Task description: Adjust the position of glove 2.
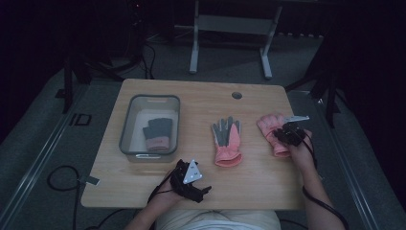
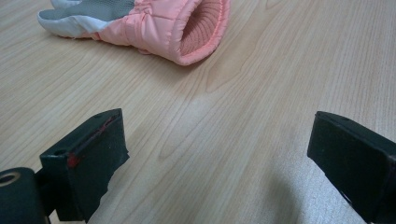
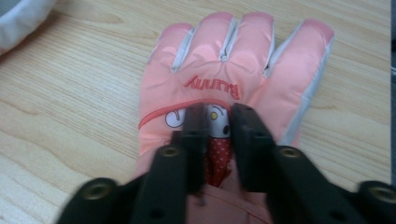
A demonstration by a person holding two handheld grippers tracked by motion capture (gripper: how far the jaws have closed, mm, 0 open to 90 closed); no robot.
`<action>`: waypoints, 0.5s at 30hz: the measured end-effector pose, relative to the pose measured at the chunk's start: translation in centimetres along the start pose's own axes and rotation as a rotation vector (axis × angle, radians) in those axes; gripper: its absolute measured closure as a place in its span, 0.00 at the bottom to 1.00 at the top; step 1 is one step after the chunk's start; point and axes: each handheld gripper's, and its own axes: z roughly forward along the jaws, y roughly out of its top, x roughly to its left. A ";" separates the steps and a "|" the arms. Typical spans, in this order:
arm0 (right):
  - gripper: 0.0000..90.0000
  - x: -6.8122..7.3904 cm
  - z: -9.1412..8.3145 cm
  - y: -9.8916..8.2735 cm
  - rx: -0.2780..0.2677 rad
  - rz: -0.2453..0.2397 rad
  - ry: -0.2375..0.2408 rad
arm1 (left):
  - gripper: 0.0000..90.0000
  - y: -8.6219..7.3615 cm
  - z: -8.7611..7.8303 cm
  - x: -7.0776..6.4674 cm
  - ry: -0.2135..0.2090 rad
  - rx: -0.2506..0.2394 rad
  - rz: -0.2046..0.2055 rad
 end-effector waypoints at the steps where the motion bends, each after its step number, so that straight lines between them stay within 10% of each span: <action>1: 0.91 0.0 -0.1 0.1 0.004 0.019 -0.003 | 0.05 0.0 0.0 0.0 -0.001 -0.001 0.000; 15: 0.97 2.9 -8.2 2.7 -0.117 0.193 -0.061 | 0.05 -0.2 -0.4 0.4 -0.008 -0.031 -0.027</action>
